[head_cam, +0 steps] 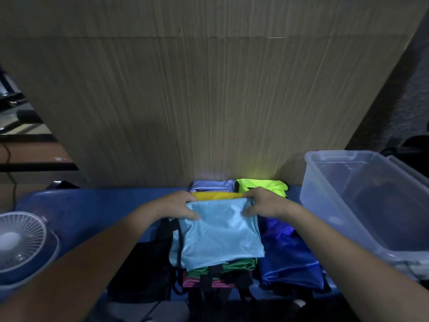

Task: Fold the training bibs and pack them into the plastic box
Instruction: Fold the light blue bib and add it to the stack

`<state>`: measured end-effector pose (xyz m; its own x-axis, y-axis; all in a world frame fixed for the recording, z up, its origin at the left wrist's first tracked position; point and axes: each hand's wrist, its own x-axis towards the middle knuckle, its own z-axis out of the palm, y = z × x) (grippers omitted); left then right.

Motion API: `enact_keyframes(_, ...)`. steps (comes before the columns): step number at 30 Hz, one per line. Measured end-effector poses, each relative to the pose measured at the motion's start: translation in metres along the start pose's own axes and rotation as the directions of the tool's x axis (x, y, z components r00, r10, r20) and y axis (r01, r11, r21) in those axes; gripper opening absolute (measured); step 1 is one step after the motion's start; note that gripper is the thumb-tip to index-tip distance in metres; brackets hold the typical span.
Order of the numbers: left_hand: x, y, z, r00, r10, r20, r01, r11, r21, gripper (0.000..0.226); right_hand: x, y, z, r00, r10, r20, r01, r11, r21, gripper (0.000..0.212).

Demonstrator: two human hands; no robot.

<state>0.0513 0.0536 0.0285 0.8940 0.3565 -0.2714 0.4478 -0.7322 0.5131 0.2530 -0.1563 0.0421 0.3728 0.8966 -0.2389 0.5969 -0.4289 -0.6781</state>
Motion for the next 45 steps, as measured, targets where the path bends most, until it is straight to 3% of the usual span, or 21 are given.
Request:
enact_keyframes(1,-0.001,0.001,0.000,1.000,0.002,0.000,-0.002,1.000,-0.011,0.014,-0.001,-0.003,0.000,1.000,0.004,-0.031,-0.007,0.996,-0.092,0.024)
enact_keyframes(3,-0.002,0.002,-0.001,1.000,0.010,-0.010,-0.010,0.999,-0.048,0.013,-0.006,-0.011,0.002,0.973,0.026,-0.230,-0.092,0.955,-0.281,0.033)
enact_keyframes(5,-0.002,0.002,0.000,1.000,0.015,-0.022,-0.017,0.994,-0.106,0.012,-0.018,-0.026,0.008,0.929,0.044,-0.368,-0.163,0.940,-0.300,0.029)
enact_keyframes(6,-0.004,0.003,0.000,0.999,0.019,-0.030,-0.023,0.990,-0.136,0.014,-0.021,-0.032,0.011,0.942,0.072,-0.329,-0.158,0.956,-0.245,0.032)
enact_keyframes(8,-0.005,0.005,0.000,0.999,0.019,-0.032,-0.025,0.981,-0.194,0.013,-0.026,-0.044,0.022,0.981,0.161,-0.112,-0.165,0.986,-0.030,0.041)
enact_keyframes(10,-0.002,0.007,0.000,0.999,0.036,-0.034,-0.043,0.972,-0.231,0.008,-0.026,-0.051,0.033,0.970,0.238,0.054,-0.243,0.956,0.162,0.049)
enact_keyframes(14,-0.005,0.020,-0.003,0.996,0.084,-0.019,-0.087,0.974,-0.211,0.011,-0.022,-0.056,0.041,0.929,0.337,0.151,-0.369,0.852,0.371,0.068)
enact_keyframes(18,-0.023,0.042,-0.012,0.976,0.162,0.142,-0.124,0.962,-0.242,0.028,-0.026,-0.058,0.041,0.915,0.307,0.261,-0.398,0.787,0.471,0.086)
enact_keyframes(21,-0.037,0.058,-0.008,0.958,0.205,0.201,-0.161,0.963,-0.216,0.047,-0.029,-0.062,0.044,0.911,0.291,0.293,-0.409,0.729,0.549,0.082)
enact_keyframes(24,-0.056,0.072,-0.002,0.945,0.220,0.242,-0.115,0.917,-0.382,0.044,-0.032,-0.067,0.045,0.938,0.316,0.145,-0.332,0.689,0.644,0.049)
enact_keyframes(26,-0.069,0.076,-0.007,0.955,0.244,0.166,-0.138,0.867,-0.479,0.034,-0.032,-0.068,0.042,0.951,0.309,0.004,-0.218,0.660,0.719,0.027)
enact_keyframes(28,-0.078,0.080,-0.014,0.974,0.223,-0.024,-0.203,0.829,-0.521,0.023,-0.037,-0.071,0.034,0.967,0.235,-0.098,-0.088,0.669,0.738,0.023)
enact_keyframes(30,-0.079,0.077,-0.018,0.950,0.106,-0.295,-0.252,0.816,-0.520,0.015,-0.049,-0.084,0.023,0.986,0.083,-0.142,0.048,0.680,0.732,0.020)
enact_keyframes(32,-0.078,0.064,-0.018,0.878,-0.054,-0.475,-0.236,0.816,-0.528,0.042,-0.063,-0.101,0.011,0.984,-0.070,-0.162,0.165,0.687,0.708,0.024)
enact_keyframes(34,-0.080,0.050,-0.018,0.916,-0.122,-0.382,-0.177,0.733,-0.657,0.075,-0.077,-0.114,0.001,0.972,-0.175,-0.159,0.236,0.699,0.675,0.027)
enact_keyframes(35,-0.081,0.044,-0.016,0.955,-0.083,-0.285,-0.162,0.661,-0.733,0.080,-0.082,-0.118,-0.003,0.966,-0.205,-0.159,0.258,0.706,0.659,0.027)
enact_keyframes(37,-0.089,0.039,-0.013,0.989,0.094,-0.112,-0.143,0.444,-0.885,0.062,-0.090,-0.124,-0.009,0.958,-0.236,-0.161,0.282,0.697,0.659,0.027)
enact_keyframes(39,-0.097,0.039,-0.009,0.975,0.207,-0.086,-0.133,0.222,-0.966,0.057,-0.095,-0.124,-0.013,0.955,-0.246,-0.163,0.289,0.663,0.690,0.028)
enact_keyframes(40,-0.102,0.041,-0.008,0.969,0.229,-0.091,-0.133,0.172,-0.976,0.058,-0.096,-0.123,-0.014,0.955,-0.247,-0.165,0.291,0.654,0.698,0.030)
enact_keyframes(41,-0.104,0.044,-0.008,0.969,0.229,-0.096,-0.134,0.157,-0.979,0.058,-0.096,-0.121,-0.015,0.954,-0.249,-0.166,0.292,0.650,0.702,0.033)
enact_keyframes(45,-0.110,0.059,-0.008,0.970,0.171,-0.173,-0.214,0.263,-0.941,0.057,-0.095,-0.112,-0.012,0.953,-0.249,-0.174,0.301,0.692,0.656,0.039)
